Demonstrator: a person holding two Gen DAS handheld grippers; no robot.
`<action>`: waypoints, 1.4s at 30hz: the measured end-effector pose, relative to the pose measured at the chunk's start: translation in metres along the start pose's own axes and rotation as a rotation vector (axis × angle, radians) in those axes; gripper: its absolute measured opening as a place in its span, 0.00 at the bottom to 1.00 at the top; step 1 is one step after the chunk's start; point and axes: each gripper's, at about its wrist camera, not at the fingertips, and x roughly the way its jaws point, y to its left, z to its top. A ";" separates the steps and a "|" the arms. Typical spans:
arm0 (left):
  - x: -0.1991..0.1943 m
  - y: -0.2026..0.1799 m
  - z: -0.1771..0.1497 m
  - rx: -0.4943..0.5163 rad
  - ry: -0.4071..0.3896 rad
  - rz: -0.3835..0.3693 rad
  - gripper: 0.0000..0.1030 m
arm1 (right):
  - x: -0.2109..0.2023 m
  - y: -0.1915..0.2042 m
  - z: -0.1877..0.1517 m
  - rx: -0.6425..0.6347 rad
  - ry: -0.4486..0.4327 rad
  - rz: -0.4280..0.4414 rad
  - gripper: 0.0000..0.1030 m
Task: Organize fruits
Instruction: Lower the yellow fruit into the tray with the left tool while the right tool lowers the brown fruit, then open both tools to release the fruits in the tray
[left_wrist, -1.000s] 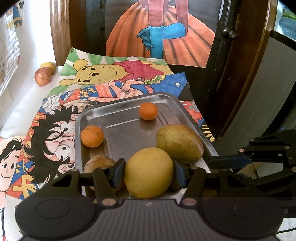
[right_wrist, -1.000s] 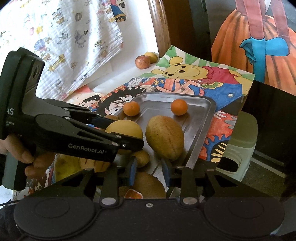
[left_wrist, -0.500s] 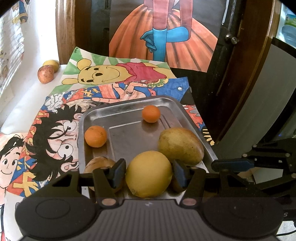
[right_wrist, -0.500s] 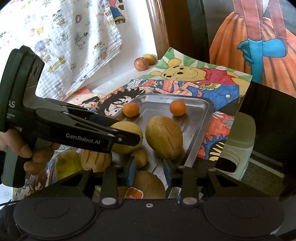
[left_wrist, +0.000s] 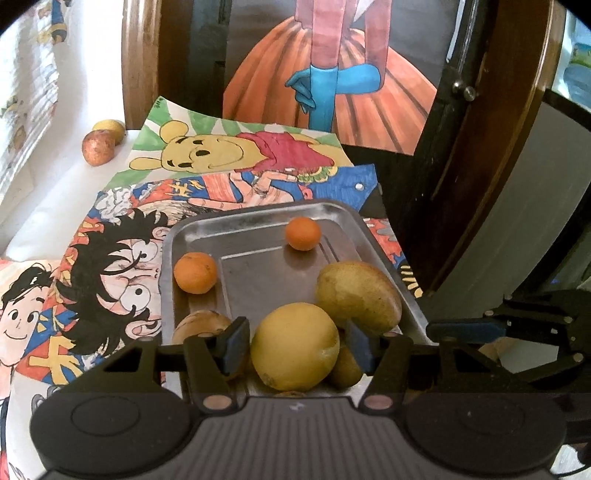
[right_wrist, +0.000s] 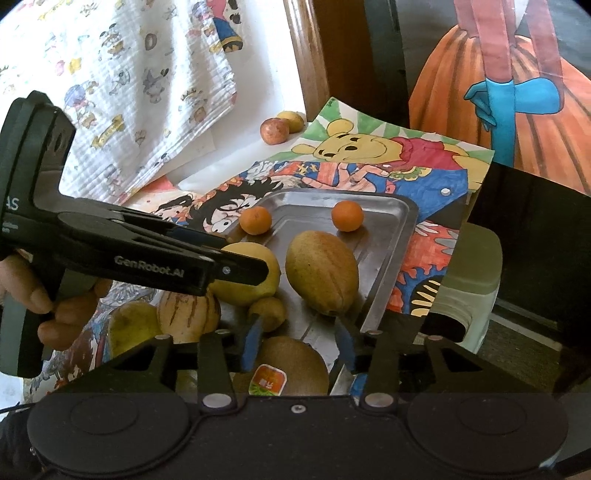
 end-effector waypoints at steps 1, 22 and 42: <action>-0.002 0.000 0.000 -0.005 -0.006 -0.001 0.63 | -0.002 0.000 -0.001 0.005 -0.007 -0.004 0.51; -0.045 0.012 -0.005 -0.095 -0.127 0.067 0.98 | -0.026 0.014 -0.001 0.059 -0.124 -0.084 0.88; -0.104 0.031 -0.070 -0.297 -0.254 0.269 0.99 | -0.045 0.056 -0.022 0.078 -0.206 -0.147 0.99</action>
